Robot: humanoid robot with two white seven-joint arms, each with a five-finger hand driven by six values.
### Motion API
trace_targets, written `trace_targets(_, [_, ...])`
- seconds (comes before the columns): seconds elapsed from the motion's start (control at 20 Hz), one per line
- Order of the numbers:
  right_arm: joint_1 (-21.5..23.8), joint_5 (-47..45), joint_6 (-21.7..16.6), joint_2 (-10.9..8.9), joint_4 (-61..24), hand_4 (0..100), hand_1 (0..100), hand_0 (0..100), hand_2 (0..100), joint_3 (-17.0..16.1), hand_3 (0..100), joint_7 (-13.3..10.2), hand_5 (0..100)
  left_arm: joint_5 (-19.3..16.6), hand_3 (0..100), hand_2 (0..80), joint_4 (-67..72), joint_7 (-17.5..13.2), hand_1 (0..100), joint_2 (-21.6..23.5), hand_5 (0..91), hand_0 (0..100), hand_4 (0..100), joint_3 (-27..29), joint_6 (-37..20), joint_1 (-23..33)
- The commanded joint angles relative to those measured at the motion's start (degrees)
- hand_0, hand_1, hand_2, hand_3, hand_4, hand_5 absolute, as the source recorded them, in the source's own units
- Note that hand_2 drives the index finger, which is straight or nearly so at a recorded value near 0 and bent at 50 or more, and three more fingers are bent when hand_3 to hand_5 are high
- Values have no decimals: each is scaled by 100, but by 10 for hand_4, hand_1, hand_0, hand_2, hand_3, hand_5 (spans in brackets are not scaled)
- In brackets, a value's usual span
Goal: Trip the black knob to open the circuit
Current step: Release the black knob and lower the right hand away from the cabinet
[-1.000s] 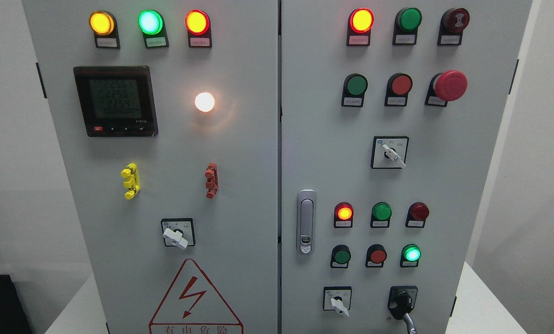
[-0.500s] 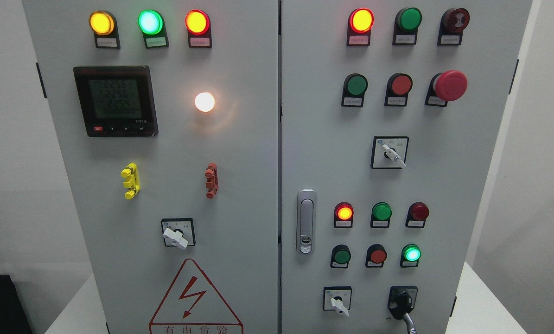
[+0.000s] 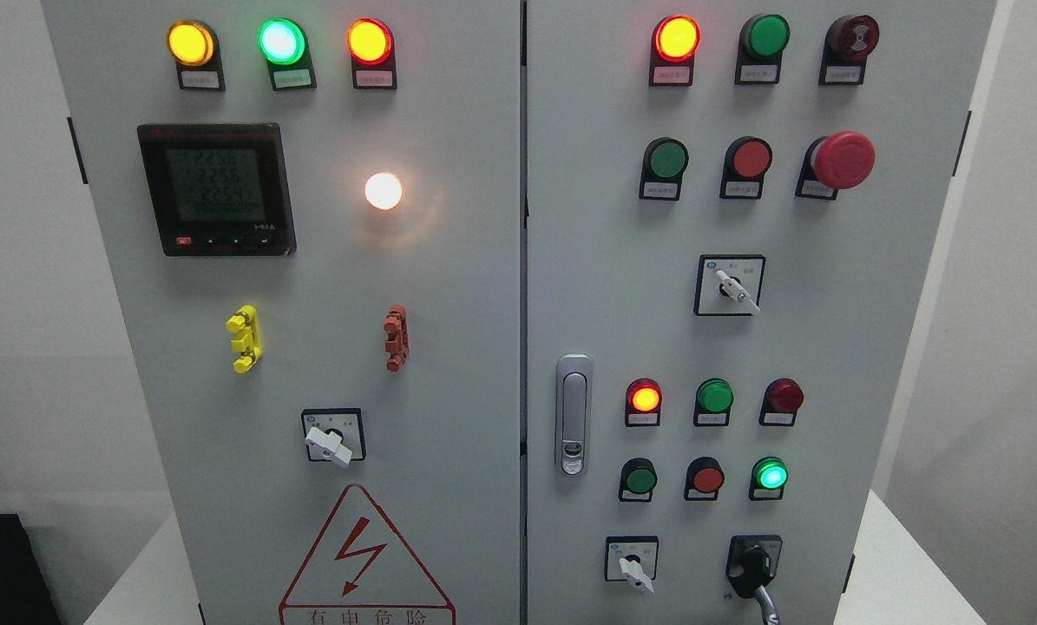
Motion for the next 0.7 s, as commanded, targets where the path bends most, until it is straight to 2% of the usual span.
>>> trace_targets(0.0, [-122, 47, -105, 36, -313, 946, 812, 913, 0, 220, 1000, 162, 921, 14, 0, 0, -1, 1, 389, -9, 0, 120, 0, 7, -8, -23])
trace_targets(0.65, [-86, 3, -97, 36, -313, 946, 814, 915, 0, 167, 1000, 127, 920, 14, 0, 0, -1, 1, 389, -9, 0, 120, 0, 7, -8, -14])
